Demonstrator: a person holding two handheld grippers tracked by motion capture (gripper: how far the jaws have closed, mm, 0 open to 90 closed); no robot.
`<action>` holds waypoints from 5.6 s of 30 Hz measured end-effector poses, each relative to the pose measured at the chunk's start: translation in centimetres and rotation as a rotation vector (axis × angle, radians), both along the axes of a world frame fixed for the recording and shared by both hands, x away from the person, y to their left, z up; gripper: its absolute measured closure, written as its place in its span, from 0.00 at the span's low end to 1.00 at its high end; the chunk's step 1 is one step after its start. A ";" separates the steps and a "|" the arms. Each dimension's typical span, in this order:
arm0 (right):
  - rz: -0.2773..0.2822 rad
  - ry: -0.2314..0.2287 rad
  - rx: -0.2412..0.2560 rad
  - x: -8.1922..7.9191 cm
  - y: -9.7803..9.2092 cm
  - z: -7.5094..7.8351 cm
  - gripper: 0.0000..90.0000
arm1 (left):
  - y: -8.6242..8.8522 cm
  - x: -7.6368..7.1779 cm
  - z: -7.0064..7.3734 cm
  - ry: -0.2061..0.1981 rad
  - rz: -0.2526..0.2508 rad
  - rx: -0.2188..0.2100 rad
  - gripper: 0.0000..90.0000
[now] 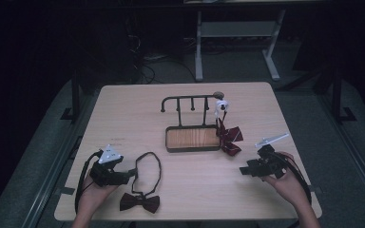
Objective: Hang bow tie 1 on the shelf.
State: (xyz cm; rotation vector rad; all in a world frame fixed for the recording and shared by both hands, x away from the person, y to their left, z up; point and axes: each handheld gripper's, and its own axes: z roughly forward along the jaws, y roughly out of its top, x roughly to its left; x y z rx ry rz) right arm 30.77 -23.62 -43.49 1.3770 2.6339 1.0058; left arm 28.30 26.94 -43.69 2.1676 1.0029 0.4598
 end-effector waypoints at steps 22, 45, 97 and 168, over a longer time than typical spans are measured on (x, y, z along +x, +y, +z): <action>-0.029 -0.012 0.010 -1.1 -0.5 -0.5 0.53 | -0.8 2.9 0.0 0.108 -0.007 -0.003 0.52; -0.025 -0.024 0.018 -1.2 -0.7 -0.7 0.53 | -2.8 6.7 0.3 0.202 -0.093 0.163 0.79; -0.064 -0.011 0.081 -0.5 -2.2 -1.6 0.50 | -3.5 6.8 3.5 0.217 -0.224 0.149 1.00; -0.068 -0.035 0.080 -0.7 -2.8 -1.3 0.49 | -5.5 5.0 14.5 0.074 -0.382 0.156 1.00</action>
